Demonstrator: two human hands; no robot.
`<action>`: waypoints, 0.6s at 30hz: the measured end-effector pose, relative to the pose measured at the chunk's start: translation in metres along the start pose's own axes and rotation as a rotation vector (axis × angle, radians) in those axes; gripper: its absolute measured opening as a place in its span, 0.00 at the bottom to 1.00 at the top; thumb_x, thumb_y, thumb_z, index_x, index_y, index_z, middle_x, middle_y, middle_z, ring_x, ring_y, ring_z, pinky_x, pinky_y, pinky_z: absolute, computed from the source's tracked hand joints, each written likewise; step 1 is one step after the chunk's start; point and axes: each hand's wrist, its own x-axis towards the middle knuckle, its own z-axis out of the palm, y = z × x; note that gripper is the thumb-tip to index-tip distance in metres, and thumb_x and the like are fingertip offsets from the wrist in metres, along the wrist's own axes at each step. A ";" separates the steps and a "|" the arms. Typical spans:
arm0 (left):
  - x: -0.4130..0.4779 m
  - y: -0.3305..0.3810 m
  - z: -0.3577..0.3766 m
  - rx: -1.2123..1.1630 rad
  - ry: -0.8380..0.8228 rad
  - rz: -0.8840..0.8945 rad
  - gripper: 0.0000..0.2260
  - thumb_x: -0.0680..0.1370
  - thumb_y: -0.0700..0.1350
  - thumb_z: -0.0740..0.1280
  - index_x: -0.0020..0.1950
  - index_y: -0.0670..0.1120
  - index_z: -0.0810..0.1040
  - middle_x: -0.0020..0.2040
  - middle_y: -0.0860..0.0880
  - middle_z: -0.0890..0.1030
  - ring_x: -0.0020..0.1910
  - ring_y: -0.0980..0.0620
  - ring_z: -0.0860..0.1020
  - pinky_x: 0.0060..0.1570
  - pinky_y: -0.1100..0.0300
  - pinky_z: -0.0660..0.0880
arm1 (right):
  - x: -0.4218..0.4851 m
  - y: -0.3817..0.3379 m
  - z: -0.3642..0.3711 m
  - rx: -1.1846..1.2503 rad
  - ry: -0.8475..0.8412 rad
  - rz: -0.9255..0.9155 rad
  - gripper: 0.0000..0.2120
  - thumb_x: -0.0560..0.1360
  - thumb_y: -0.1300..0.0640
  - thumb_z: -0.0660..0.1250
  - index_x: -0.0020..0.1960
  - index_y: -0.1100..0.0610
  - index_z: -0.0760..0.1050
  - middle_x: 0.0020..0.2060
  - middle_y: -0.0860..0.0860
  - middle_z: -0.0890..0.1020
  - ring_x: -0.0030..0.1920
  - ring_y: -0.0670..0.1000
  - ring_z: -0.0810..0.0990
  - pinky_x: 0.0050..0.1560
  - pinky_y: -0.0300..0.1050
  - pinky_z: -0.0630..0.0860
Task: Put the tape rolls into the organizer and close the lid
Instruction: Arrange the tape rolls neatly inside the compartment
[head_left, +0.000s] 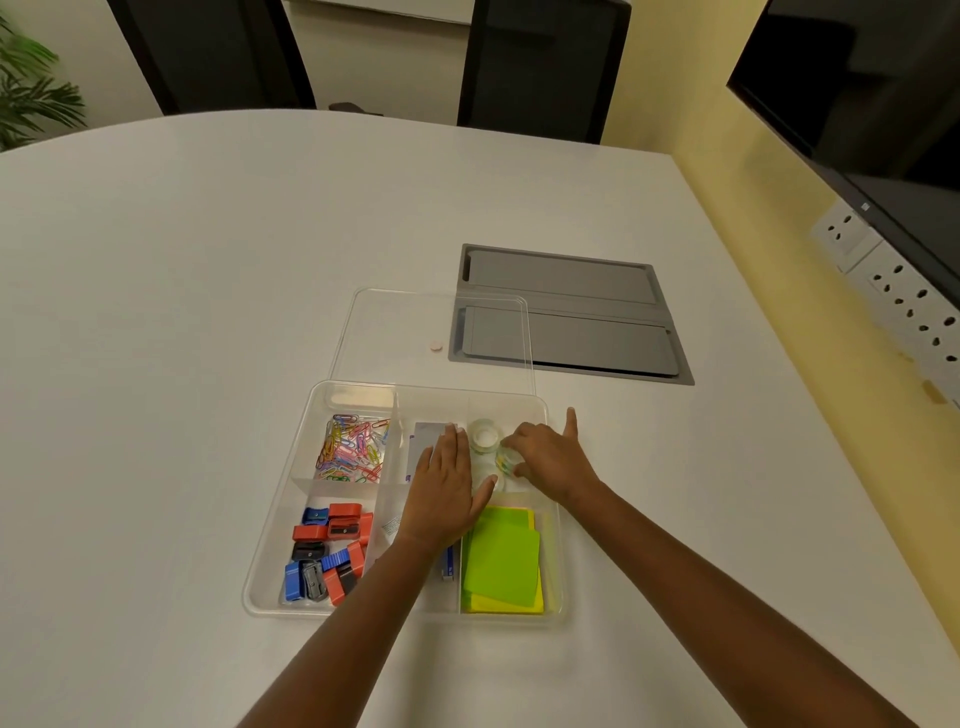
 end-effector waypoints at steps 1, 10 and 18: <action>0.000 0.000 0.001 -0.007 0.000 0.003 0.32 0.79 0.58 0.48 0.74 0.40 0.39 0.77 0.39 0.44 0.77 0.46 0.45 0.75 0.54 0.44 | 0.001 -0.001 0.002 0.019 0.017 0.007 0.18 0.76 0.56 0.65 0.65 0.53 0.71 0.63 0.53 0.75 0.64 0.54 0.73 0.72 0.68 0.42; 0.002 -0.002 0.003 -0.023 0.025 0.012 0.32 0.79 0.58 0.49 0.74 0.40 0.41 0.77 0.40 0.47 0.77 0.46 0.48 0.75 0.54 0.47 | 0.005 -0.008 0.008 0.054 0.086 0.071 0.14 0.74 0.58 0.67 0.60 0.54 0.73 0.57 0.55 0.78 0.57 0.56 0.78 0.73 0.65 0.38; 0.002 -0.002 0.004 -0.058 0.024 0.000 0.31 0.79 0.58 0.49 0.74 0.41 0.42 0.77 0.42 0.48 0.77 0.47 0.48 0.75 0.55 0.46 | 0.003 -0.007 0.011 0.081 0.085 0.072 0.18 0.75 0.57 0.67 0.64 0.53 0.71 0.61 0.54 0.76 0.61 0.55 0.76 0.73 0.67 0.40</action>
